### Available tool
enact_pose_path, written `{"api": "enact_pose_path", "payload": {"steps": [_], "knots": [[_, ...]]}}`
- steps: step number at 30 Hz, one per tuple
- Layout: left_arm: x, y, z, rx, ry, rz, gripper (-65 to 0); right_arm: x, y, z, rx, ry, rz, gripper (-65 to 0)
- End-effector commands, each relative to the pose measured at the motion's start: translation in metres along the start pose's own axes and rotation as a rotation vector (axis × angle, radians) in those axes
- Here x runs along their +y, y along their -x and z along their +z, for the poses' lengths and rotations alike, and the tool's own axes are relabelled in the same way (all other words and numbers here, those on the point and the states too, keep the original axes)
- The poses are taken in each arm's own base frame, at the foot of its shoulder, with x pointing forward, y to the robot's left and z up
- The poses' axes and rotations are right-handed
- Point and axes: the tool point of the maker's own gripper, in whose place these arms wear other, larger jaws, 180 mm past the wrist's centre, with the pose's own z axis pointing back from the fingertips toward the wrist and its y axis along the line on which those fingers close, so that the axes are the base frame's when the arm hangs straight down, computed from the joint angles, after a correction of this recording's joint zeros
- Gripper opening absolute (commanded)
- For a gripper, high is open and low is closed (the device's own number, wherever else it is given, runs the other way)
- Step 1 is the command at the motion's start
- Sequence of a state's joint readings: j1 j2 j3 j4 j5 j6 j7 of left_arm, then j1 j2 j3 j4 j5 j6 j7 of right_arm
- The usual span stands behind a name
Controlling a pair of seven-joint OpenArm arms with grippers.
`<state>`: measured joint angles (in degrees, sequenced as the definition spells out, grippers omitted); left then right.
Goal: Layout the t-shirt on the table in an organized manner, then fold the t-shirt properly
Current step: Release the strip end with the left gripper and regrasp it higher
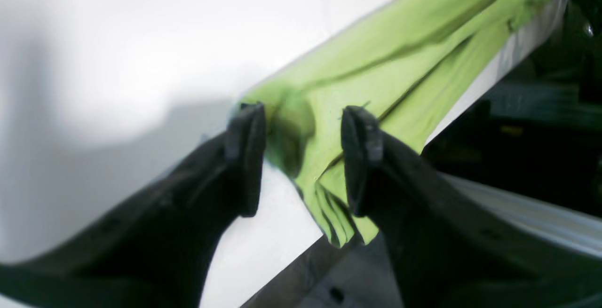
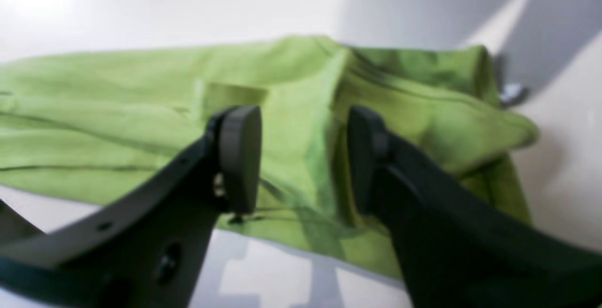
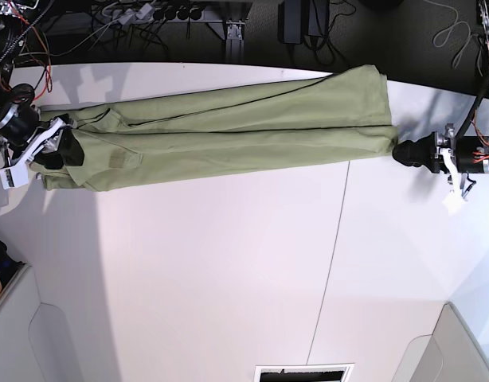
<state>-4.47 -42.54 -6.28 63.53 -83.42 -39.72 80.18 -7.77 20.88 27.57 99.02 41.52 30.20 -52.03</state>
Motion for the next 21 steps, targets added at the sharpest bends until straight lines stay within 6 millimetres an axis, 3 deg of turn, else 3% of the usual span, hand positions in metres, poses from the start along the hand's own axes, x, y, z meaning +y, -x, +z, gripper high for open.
{"api": "enact_pose_path", "payload": {"steps": [1,4,9,17,21], "knots": [[-0.001,-0.016,0.016,-0.058,-0.004,-0.019,-34.8,0.001,-0.017,0.004,-0.053,-0.003,0.018,-35.3],[0.006,-0.012,0.029,-0.109,-0.023,0.009,-34.8,0.004,-0.015,0.002,-0.056,-0.01,0.006,-35.3],[0.017,0.015,0.041,-0.179,-0.035,0.096,-34.8,0.008,-0.013,0.0,-0.059,-0.017,-0.007,-35.3],[0.018,0.053,0.036,-0.363,0.008,0.265,-34.8,0.007,-0.009,-0.003,-0.046,-0.001,-0.004,-35.3],[0.009,0.057,0.022,-0.41,0.034,0.288,-34.8,0.007,-0.009,-0.003,-0.045,0.002,-0.002,-35.3]]}}
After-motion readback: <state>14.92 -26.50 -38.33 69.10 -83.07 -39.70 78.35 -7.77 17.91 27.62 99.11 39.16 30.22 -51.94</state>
